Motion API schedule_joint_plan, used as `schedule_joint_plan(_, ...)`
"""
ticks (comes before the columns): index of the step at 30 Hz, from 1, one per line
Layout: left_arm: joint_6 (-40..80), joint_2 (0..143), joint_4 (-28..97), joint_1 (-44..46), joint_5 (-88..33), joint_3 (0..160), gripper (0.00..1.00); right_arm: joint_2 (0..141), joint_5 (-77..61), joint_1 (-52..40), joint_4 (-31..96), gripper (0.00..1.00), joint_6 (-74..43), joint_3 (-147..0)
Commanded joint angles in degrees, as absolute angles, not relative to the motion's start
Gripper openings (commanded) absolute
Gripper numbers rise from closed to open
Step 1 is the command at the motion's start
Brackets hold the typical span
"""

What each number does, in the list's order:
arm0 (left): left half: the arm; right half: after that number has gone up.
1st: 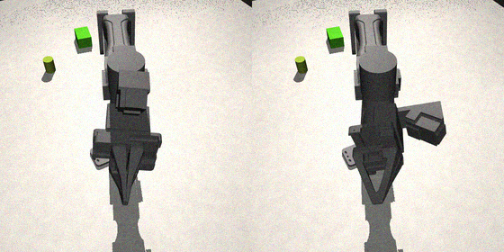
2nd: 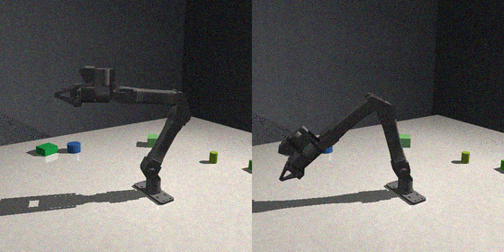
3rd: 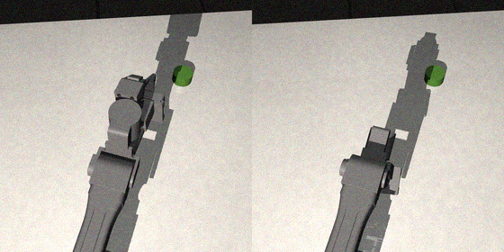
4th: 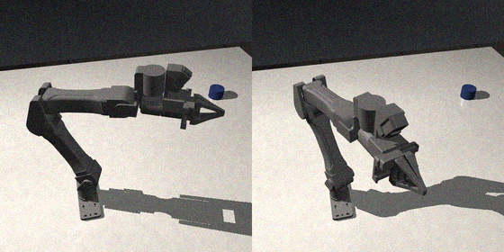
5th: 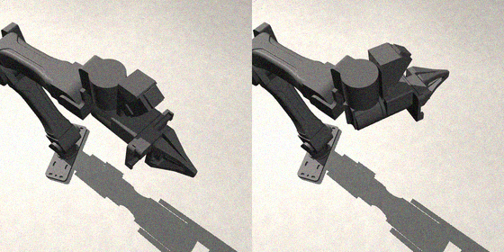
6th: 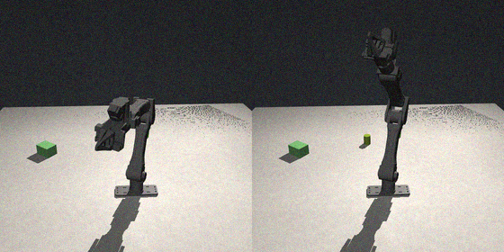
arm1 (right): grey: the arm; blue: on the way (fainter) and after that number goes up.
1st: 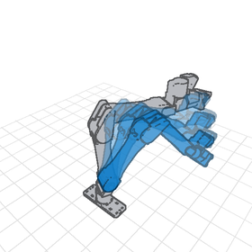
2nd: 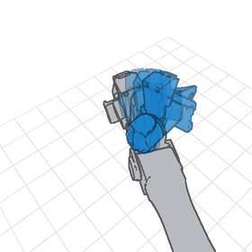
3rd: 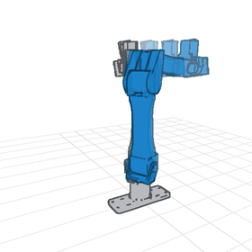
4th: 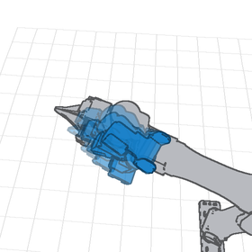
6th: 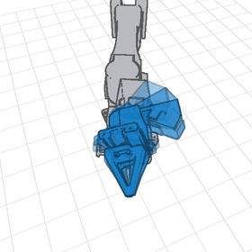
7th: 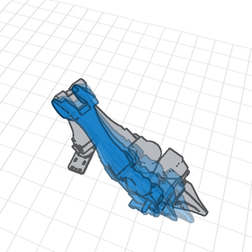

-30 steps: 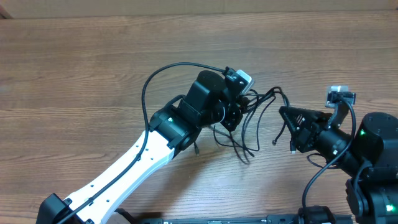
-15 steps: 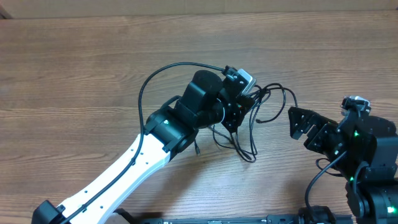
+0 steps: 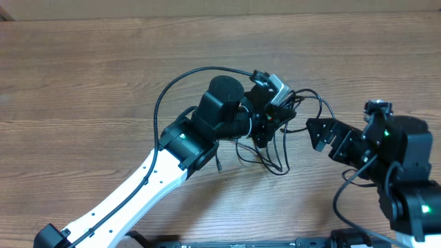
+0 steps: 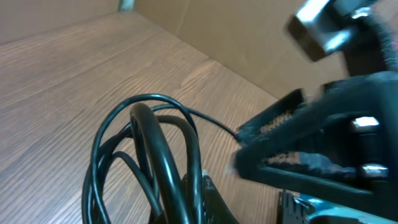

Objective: Untangle cables

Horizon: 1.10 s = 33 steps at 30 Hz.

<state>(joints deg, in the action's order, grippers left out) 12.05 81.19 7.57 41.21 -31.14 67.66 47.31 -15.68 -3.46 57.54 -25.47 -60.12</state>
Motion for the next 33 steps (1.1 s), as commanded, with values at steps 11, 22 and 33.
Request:
schedule_joint_plan(11,13.41,79.68,5.30,40.88,-36.14,68.53,0.04,55.72,-16.60,-3.51,57.36,1.00,-25.45,-61.47)
schedule_joint_plan(22,15.62,79.68,10.33,40.77,-19.64,68.53,0.04,54.85,-18.17,-3.51,59.09,1.00,-30.92,-61.49)
schedule_joint_plan(33,21.41,79.70,10.24,40.88,-19.97,68.53,0.04,50.26,-30.17,-3.51,57.19,1.00,-42.02,-61.47)
